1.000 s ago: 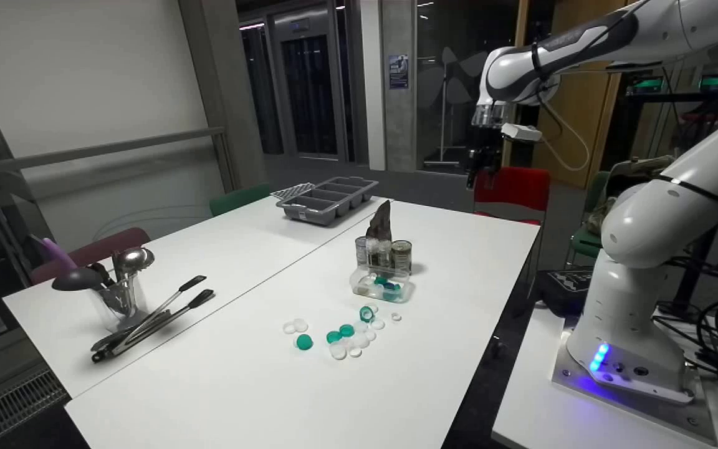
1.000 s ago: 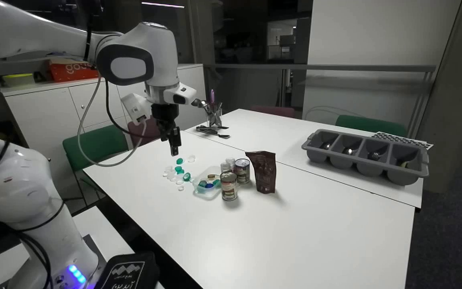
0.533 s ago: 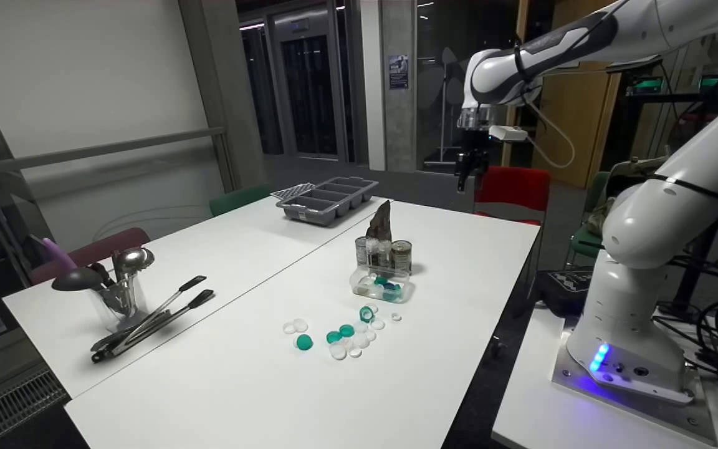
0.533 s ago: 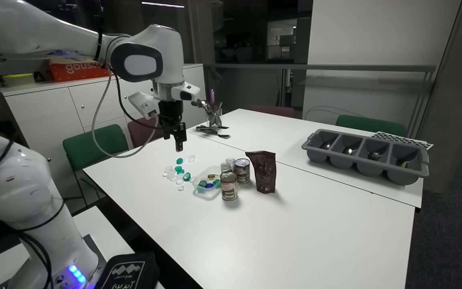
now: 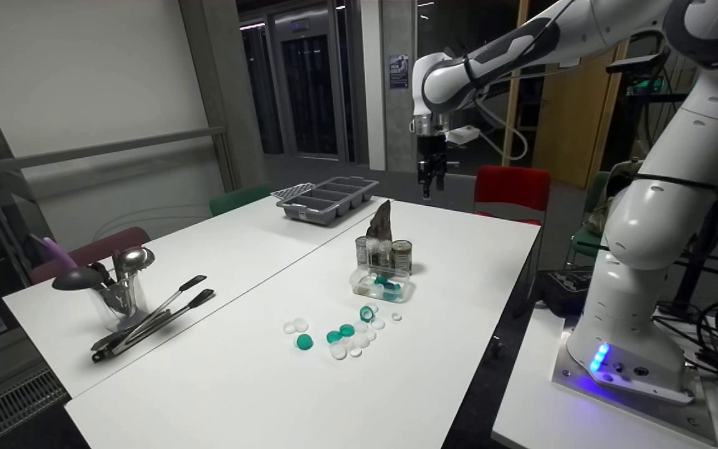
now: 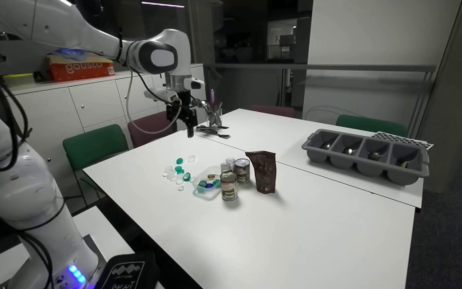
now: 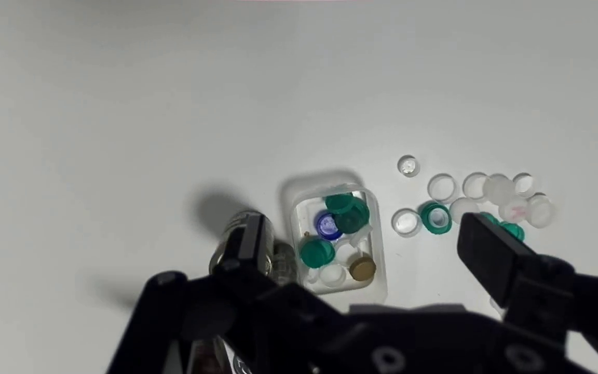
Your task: Place some white and green objects from the table in the clear container.
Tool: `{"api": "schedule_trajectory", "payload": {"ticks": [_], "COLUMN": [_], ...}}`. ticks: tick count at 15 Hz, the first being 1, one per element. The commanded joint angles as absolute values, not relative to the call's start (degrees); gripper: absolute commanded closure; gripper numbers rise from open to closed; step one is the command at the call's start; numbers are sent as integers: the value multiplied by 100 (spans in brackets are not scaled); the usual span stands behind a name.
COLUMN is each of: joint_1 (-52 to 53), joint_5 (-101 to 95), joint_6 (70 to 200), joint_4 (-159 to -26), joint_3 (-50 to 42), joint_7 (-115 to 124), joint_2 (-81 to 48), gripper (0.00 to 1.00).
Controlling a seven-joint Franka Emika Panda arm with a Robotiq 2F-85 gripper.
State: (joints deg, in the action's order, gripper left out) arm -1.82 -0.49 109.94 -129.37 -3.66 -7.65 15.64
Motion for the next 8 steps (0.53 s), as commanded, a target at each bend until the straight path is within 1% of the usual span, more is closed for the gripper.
{"api": "schedule_trajectory", "payload": {"ticks": [1, 3, 4, 8], "joint_1": [-30, 28, -3, 14], "joint_5": [-663, -988, -724, -741], "joint_6": [10984, 10990, 11002, 11002], "joint_4": [-12280, -12155, -12416, -12381], "joint_3": [-117, -24, -53, -36], "joint_7": [-1092, -1368, -1040, -1042], "joint_2": [875, 667, 909, 791], "gripper": [0, 0, 0, 0]}}
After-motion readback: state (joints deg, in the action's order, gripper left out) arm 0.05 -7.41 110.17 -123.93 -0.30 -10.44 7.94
